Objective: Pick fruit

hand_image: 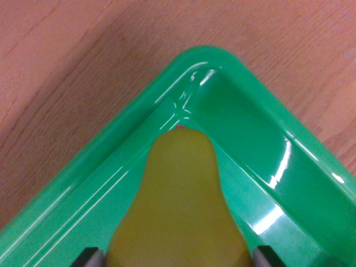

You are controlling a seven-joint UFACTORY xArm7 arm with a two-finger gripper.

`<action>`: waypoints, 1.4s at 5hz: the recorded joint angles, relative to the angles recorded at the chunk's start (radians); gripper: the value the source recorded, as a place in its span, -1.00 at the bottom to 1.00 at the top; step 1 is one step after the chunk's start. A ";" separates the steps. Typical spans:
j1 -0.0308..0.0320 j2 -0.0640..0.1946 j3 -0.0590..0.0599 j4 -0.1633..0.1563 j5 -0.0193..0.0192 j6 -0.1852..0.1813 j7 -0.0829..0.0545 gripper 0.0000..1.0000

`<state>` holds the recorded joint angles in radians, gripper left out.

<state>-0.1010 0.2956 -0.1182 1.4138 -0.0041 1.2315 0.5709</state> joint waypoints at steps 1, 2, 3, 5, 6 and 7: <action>0.0007 -0.013 -0.001 0.033 -0.0014 0.046 0.000 1.00; 0.0007 -0.013 -0.001 0.033 -0.0014 0.046 0.000 1.00; 0.0013 -0.027 -0.002 0.066 -0.0029 0.094 -0.001 1.00; 0.0020 -0.040 -0.003 0.098 -0.0043 0.138 -0.001 1.00; 0.0020 -0.040 -0.003 0.098 -0.0043 0.138 -0.001 1.00; 0.0026 -0.053 -0.004 0.129 -0.0057 0.182 -0.001 1.00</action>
<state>-0.0984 0.2425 -0.1219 1.5428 -0.0097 1.4133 0.5698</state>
